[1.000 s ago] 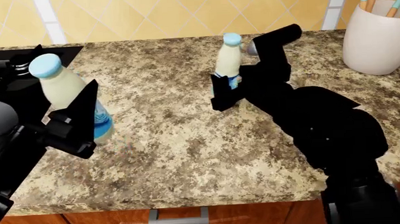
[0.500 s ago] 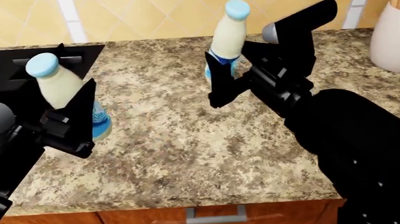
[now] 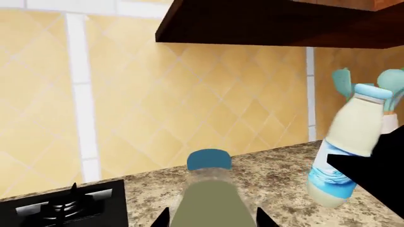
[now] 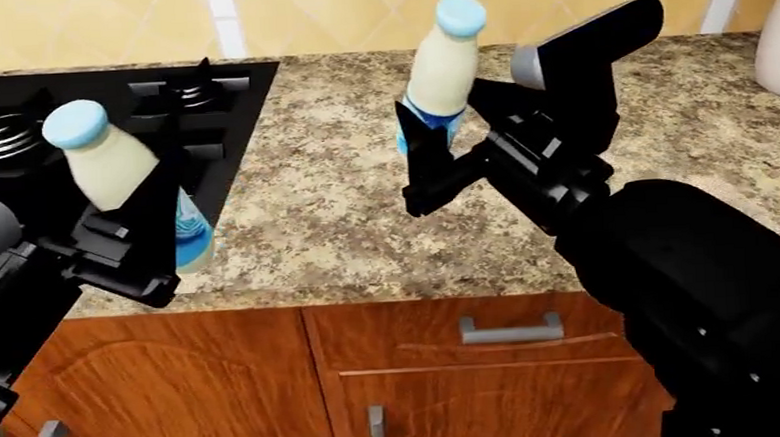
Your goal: Move the drinks to the dining counter.
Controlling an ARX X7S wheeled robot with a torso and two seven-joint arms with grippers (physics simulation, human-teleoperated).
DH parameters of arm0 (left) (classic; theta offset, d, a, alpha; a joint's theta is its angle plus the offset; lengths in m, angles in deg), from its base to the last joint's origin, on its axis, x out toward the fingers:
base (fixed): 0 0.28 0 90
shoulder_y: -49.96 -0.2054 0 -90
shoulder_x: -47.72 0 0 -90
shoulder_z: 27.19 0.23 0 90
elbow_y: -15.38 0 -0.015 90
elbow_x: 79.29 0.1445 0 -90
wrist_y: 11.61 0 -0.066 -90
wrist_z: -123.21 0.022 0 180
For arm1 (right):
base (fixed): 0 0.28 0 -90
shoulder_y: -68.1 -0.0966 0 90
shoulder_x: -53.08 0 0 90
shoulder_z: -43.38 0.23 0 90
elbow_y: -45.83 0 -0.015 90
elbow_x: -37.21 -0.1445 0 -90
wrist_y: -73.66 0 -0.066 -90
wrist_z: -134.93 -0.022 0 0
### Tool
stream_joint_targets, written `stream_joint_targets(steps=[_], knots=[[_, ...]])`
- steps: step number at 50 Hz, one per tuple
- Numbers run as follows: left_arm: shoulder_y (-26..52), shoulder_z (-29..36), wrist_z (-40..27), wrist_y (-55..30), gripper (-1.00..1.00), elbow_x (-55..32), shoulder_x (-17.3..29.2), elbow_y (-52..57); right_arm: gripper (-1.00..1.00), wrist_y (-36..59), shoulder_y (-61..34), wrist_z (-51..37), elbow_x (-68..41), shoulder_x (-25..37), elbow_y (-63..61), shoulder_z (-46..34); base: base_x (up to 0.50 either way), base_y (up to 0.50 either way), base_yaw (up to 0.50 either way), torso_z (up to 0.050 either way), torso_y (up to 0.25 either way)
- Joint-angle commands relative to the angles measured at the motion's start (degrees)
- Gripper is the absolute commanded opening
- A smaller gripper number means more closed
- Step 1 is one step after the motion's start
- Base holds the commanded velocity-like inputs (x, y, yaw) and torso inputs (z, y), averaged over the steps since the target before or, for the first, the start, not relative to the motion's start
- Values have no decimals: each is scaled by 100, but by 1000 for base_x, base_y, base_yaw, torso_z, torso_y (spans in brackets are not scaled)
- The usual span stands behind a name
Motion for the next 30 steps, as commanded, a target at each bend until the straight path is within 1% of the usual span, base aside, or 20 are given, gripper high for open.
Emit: stream_joint_targets(steps=[1,20,30], knots=[[67,-63,-104,-25,-100,-160,34,35,-100,-38,-3,-7,82,43,-94,14,-500,258,0,0,0],[156,-29,-239,-87,-100,-269,86,45,-100,-64,29,-44,41,114,-153,2,-500,258,0,0,0],[191,17,-294,-113,-100,-342,107,91,-100,-59,55,-212,197,205,-259,-129,-500,259,0,0,0]])
